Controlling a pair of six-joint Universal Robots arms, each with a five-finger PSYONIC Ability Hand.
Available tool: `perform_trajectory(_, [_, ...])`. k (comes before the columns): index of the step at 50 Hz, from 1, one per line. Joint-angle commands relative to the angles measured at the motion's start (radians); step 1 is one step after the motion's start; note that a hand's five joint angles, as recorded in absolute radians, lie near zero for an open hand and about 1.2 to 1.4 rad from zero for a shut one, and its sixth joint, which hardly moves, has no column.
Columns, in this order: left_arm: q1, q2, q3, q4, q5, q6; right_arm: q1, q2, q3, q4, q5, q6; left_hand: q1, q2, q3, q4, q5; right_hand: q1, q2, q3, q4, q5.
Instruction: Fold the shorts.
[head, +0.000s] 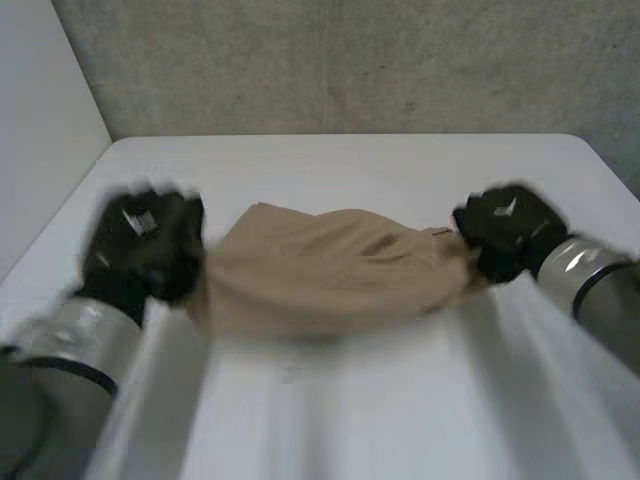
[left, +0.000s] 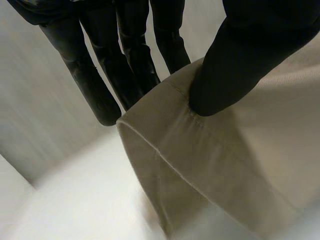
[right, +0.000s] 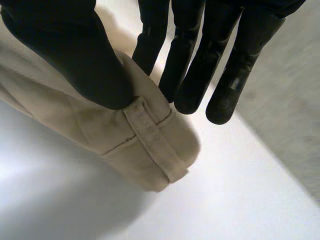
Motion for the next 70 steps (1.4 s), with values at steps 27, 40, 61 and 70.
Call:
perform_trajectory(27, [0.011, 0.063, 0.324, -0.166, 0.056, 0.014, 0.011, -0.162, -0.346, 0.264, 0.003, 0.139, 0.284, 0.204, 0.211, 0.196, 0.256, 0.418, 0.229, 0.217, 0.206, 0.253])
perform_trajectory(40, [0.126, -0.546, 0.719, -0.030, 0.062, 0.028, 0.037, 0.259, -0.487, -0.050, 0.061, 0.131, 0.284, 0.204, 0.211, 0.196, 0.256, 0.418, 0.229, 0.217, 0.206, 0.253])
perform_trajectory(61, [0.140, -0.801, 0.965, 0.170, 0.079, 0.080, 0.109, 0.394, -0.469, -0.434, 0.188, 0.050, -0.938, -1.017, -1.010, -1.026, -0.966, -0.804, -0.993, -1.005, -1.016, -0.969])
perform_trajectory(70, [0.140, -0.438, 0.503, 0.118, 0.085, 0.074, 0.109, 0.172, -0.235, -0.095, 0.182, 0.054, -0.905, -0.984, -0.977, -0.993, -0.932, -0.804, -0.993, -1.005, -1.016, -0.969])
